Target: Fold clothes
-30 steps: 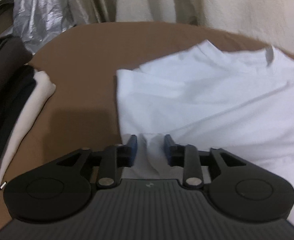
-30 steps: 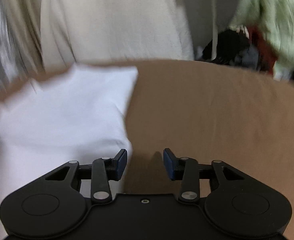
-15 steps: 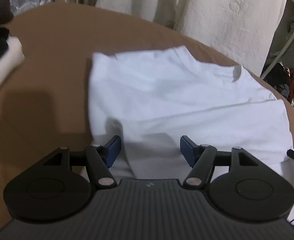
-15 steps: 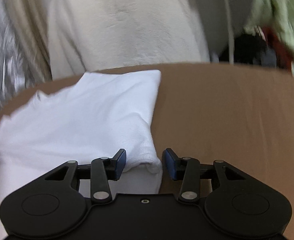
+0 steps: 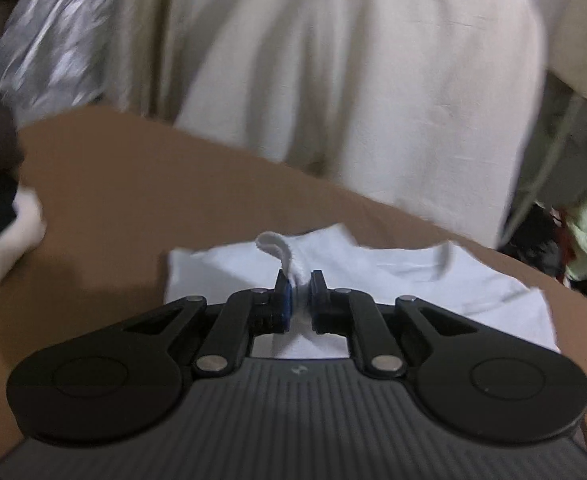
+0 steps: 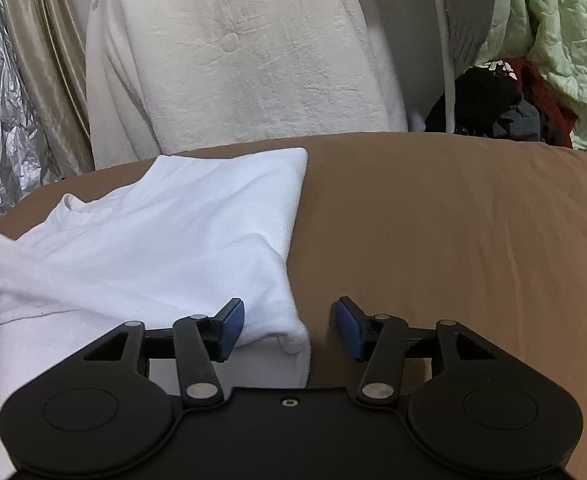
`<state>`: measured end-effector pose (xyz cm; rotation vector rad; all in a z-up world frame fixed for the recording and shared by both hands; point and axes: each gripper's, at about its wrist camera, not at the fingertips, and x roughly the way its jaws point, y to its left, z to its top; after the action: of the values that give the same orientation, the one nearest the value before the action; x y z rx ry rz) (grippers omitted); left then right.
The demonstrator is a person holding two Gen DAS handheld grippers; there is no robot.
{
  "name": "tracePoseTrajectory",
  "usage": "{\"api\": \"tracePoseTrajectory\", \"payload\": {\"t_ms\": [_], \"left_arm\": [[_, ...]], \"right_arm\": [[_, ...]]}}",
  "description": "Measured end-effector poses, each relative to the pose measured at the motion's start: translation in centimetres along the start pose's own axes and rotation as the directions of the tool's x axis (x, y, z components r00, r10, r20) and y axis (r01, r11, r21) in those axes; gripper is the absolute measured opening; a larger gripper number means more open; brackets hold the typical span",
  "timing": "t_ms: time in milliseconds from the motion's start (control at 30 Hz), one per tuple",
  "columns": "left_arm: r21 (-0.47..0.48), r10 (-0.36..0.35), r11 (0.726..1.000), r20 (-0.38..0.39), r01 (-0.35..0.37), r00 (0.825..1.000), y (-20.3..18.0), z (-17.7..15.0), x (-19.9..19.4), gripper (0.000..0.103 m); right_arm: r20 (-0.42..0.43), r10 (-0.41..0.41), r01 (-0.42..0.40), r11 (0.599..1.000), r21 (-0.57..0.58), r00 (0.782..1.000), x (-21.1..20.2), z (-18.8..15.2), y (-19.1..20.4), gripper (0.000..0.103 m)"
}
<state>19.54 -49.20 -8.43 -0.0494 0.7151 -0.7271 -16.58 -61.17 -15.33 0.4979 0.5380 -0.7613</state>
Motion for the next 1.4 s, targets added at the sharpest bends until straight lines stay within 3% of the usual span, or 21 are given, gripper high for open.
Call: {"api": "tracePoseTrajectory", "payload": {"t_ms": [67, 100, 167, 233, 300, 367, 433, 467, 500, 533, 700, 867, 1000, 1100, 1167, 1200, 1233, 1400], "left_arm": [[-0.032, 0.081, 0.996, -0.139, -0.086, 0.987, 1.1, -0.6, 2.7, 0.017], [-0.04, 0.133, 0.989, -0.217, -0.145, 0.967, 1.5, -1.0, 4.1, 0.021], [-0.117, 0.135, 0.979, -0.25, -0.168, 0.959, 2.2, -2.1, 4.2, 0.025], [-0.167, 0.084, 0.978, -0.218, -0.122, 0.972, 2.4, -2.6, 2.7, 0.047], [-0.124, 0.09, 0.986, -0.185, -0.114, 0.979, 1.8, -2.8, 0.8, 0.049], [-0.013, 0.096, 0.995, -0.148, -0.099, 0.984, 0.5, -3.1, -1.1, 0.05], [0.104, 0.054, 0.994, -0.145, -0.039, 0.988, -0.9, -3.2, -2.0, 0.046], [0.162, 0.032, 0.987, -0.146, -0.008, 0.989, -1.6, -3.3, -2.4, 0.043], [0.219, 0.02, 0.976, -0.171, 0.019, 0.985, -2.2, -3.6, -2.3, 0.025], [0.253, 0.035, 0.967, -0.185, 0.014, 0.982, -2.8, -3.8, -1.9, 0.018], [0.403, 0.08, 0.915, -0.199, 0.007, 0.977, -4.6, -5.3, -0.1, 0.018], [0.511, 0.143, 0.86, -0.219, -0.011, 0.965, -5.1, -6.5, 1.5, 0.025], [0.546, 0.177, 0.837, -0.202, -0.039, 0.963, -5.0, -6.6, 2.6, 0.052], [0.562, 0.173, 0.826, -0.179, -0.043, 0.968, -4.8, -6.5, 2.7, 0.057], [0.559, 0.162, 0.828, -0.159, -0.047, 0.974, -4.8, -6.5, 2.3, 0.052], [0.551, 0.159, 0.833, -0.145, -0.053, 0.977, -4.9, -6.4, 2.0, 0.024], [0.543, 0.155, 0.837, -0.131, -0.06, 0.979, -5.0, -6.3, 1.7, 0.006], [0.521, 0.12, 0.849, -0.038, -0.083, 0.992, -6.0, -5.5, -1.8, 0.003]], "right_arm": [[-0.003, -0.005, 0.005, 1.0, 0.001, 1.0, 0.0, 0.1, 0.1, 0.058], [-0.004, -0.008, 0.008, 1.0, -0.002, 1.0, 0.0, 0.1, 0.1, 0.058], [-0.005, -0.017, 0.017, 1.0, -0.004, 1.0, -0.2, 0.0, 0.1, 0.058], [-0.002, -0.032, 0.032, 0.999, -0.008, 0.999, -0.5, 0.1, 0.2, 0.058], [0.023, -0.055, 0.055, 0.998, -0.009, 0.998, -1.2, 0.4, 0.4, 0.058], [0.055, -0.053, 0.054, 0.999, -0.007, 0.997, -2.0, 0.7, 0.7, 0.058], [0.085, -0.031, 0.033, 0.999, -0.019, 0.996, -2.6, 0.9, 1.0, 0.058], [0.1, -0.015, 0.018, 0.999, -0.03, 0.995, -2.8, 1.0, 1.3, 0.058], [0.114, 0.002, 0.003, 0.999, -0.041, 0.994, -3.1, 1.1, 1.5, 0.058], [0.116, 0.025, -0.019, 0.998, -0.052, 0.993, -3.2, 1.1, 1.8, 0.058], [0.096, 0.092, -0.077, 0.987, -0.142, 0.991, -3.0, 0.3, 3.4, 0.058], [0.067, 0.093, -0.084, 0.989, -0.124, 0.993, -2.2, 0.1, 3.4, 0.058], [0.055, 0.087, -0.082, 0.993, -0.09, 0.995, -1.9, 0.1, 3.0, 0.058], [0.053, 0.081, -0.076, 0.993, -0.091, 0.995, -1.8, 0.0, 3.2, 0.058], [0.053, 0.081, -0.076, 0.993, -0.094, 0.995, -1.8, 0.0, 3.3, 0.058], [0.052, 0.083, -0.077, 0.992, -0.095, 0.995, -1.8, 0.0, 3.3, 0.058], [0.052, 0.083, -0.078, 0.992, -0.099, 0.995, -1.8, -0.1, 3.4, 0.058], [0.04, 0.082, -0.078, 0.991, -0.105, 0.996, -1.5, -0.3, 3.5, 0.058]]}}
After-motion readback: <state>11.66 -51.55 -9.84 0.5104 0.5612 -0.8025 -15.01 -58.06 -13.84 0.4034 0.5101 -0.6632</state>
